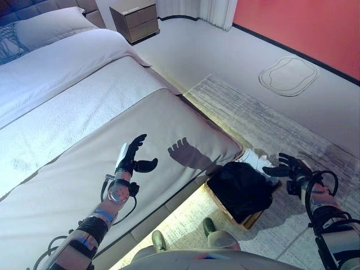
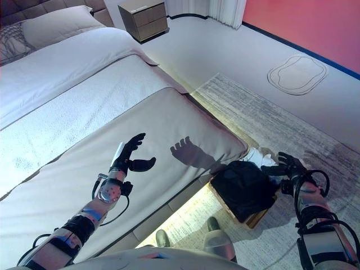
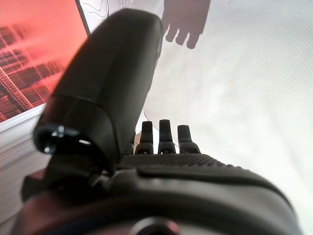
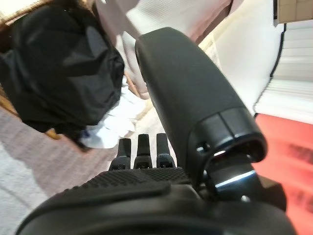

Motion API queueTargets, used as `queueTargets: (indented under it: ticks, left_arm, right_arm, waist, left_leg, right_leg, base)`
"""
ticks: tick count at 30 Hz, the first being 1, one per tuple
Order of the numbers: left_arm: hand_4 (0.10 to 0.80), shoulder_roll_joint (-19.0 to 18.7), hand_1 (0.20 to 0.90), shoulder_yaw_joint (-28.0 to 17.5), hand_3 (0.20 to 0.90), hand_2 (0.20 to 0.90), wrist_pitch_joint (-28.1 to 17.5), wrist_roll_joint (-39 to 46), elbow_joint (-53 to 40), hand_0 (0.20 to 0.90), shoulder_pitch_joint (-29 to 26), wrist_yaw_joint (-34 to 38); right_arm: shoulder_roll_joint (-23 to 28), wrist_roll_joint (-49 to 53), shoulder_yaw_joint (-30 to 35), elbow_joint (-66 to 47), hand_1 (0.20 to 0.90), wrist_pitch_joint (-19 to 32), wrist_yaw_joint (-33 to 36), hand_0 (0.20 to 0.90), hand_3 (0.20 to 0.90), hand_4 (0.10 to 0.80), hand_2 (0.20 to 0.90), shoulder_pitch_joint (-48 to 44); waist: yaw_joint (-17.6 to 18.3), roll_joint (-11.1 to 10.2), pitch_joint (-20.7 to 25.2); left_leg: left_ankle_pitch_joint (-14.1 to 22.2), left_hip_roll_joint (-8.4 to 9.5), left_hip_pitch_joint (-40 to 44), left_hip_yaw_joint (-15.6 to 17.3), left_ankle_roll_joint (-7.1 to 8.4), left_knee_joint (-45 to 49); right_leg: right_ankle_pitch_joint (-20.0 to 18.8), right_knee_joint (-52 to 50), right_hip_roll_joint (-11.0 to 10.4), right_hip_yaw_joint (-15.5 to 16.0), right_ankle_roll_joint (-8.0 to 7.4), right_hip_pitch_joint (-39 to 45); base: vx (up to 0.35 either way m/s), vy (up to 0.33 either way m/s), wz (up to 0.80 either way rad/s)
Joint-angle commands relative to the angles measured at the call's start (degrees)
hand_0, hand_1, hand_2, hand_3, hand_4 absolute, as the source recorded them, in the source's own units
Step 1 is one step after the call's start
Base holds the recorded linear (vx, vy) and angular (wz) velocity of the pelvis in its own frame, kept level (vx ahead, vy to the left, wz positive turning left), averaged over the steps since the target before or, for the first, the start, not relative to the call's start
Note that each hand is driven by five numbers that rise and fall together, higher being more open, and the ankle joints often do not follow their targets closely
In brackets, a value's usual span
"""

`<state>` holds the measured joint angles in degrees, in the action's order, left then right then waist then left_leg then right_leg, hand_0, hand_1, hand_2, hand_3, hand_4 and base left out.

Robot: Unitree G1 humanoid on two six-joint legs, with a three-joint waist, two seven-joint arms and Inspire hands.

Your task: Pick up the clothes from the bed and place them into the basket

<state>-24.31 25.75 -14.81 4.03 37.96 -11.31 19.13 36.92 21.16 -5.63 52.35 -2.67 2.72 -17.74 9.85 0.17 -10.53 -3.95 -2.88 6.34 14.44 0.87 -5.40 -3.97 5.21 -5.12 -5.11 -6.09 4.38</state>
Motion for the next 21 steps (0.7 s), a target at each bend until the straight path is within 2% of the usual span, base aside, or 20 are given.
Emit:
queueTargets:
  ticks: [1,4,9,16,21]
  left_arm:
    - [0.8,-0.5,0.9,-0.4,0.9,0.9,-4.8,-1.2,2.0,0.9,-4.6,1.4]
    - [0.8,0.0,0.9,-1.1,0.9,0.9,-5.7,-1.4,1.5,0.9,-3.0,1.3]
    - [0.8,2.0,0.9,-2.4,0.9,0.9,-7.1,-2.9,0.7,0.9,0.5,1.9]
    - [0.8,2.2,0.9,-3.9,0.9,0.9,-8.8,-2.2,-3.5,0.9,5.5,0.3]
    - [0.8,1.8,0.9,-5.0,0.9,0.9,-9.2,0.2,-3.1,0.9,8.5,-4.6]
  right_arm:
    - [3.4,-3.0,-2.8,-12.9,0.9,7.8,6.2,0.9,0.9,0.8,0.9,-7.4]
    - [2.0,-7.4,-4.3,-21.1,0.9,8.7,9.0,0.9,0.9,0.8,0.9,-5.1]
    - [-1.7,-22.3,-7.4,-29.6,0.9,13.6,14.9,0.9,0.9,0.8,0.9,1.9]
    - [-5.5,-25.8,-12.2,-32.1,0.9,14.8,12.5,0.9,0.9,0.8,0.9,7.5]
    - [-7.4,-24.5,-15.5,-32.0,0.9,13.2,10.4,0.9,0.9,0.8,0.9,9.1]
  waist:
    - [-1.9,-1.1,4.4]
    - [-2.2,-1.1,4.5]
    - [-3.6,-1.2,4.5]
    - [-6.6,-1.4,5.0]
    - [-9.0,-1.6,5.4]
  left_leg:
    - [9.2,-0.74,3.3,-4.0,0.18,1.1]
    - [8.9,-0.57,2.9,-5.1,0.21,1.0]
    - [8.8,-0.14,2.2,-6.9,0.07,1.4]
    - [8.5,-0.03,1.7,-9.6,0.11,1.4]
    - [7.9,0.1,1.2,-11.6,0.26,1.0]
  right_leg:
    - [2.6,-3.6,1.9,1.4,0.44,-2.4]
    - [2.8,-3.6,1.8,2.0,0.52,-2.3]
    - [3.3,-3.3,1.2,4.2,0.62,-1.6]
    - [4.5,-3.1,0.2,8.6,0.81,0.1]
    - [5.1,-2.6,-0.2,11.9,0.79,1.2]
  base:
    - [0.0,0.0,0.0]
    - [0.001,-0.015,0.15]
    - [0.021,-0.012,0.21]
    - [0.069,-0.005,0.27]
    - [0.09,-0.005,0.32]
